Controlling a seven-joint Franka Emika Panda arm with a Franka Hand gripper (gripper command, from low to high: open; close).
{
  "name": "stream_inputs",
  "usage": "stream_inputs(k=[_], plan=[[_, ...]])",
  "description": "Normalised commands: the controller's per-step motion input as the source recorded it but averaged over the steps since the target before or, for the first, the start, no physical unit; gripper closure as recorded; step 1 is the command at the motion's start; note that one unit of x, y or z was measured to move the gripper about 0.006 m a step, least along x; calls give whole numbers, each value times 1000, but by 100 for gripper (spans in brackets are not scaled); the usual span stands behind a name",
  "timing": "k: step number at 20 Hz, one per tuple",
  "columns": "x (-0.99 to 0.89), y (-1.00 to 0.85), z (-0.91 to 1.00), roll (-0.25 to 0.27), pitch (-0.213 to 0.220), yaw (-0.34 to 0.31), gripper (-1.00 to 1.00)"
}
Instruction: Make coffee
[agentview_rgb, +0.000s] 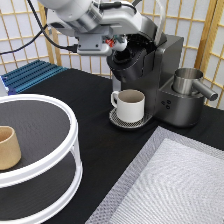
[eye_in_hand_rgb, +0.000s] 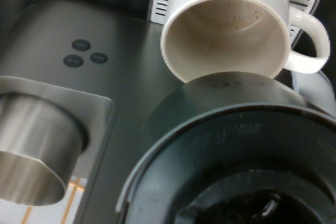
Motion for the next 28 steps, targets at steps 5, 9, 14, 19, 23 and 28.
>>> stream_inputs(k=[5,9,14,19,23,28], plan=[[199,275,48,-71,69,-20,100],[147,-91,-3,-14,96,-45,100],[-8,-59,-3,-20,69,-58,100],[-4,10,-41,-97,54,-51,100],[0,146,7,-227,95,-17,100],[0,222,93,-319,102,-27,100]])
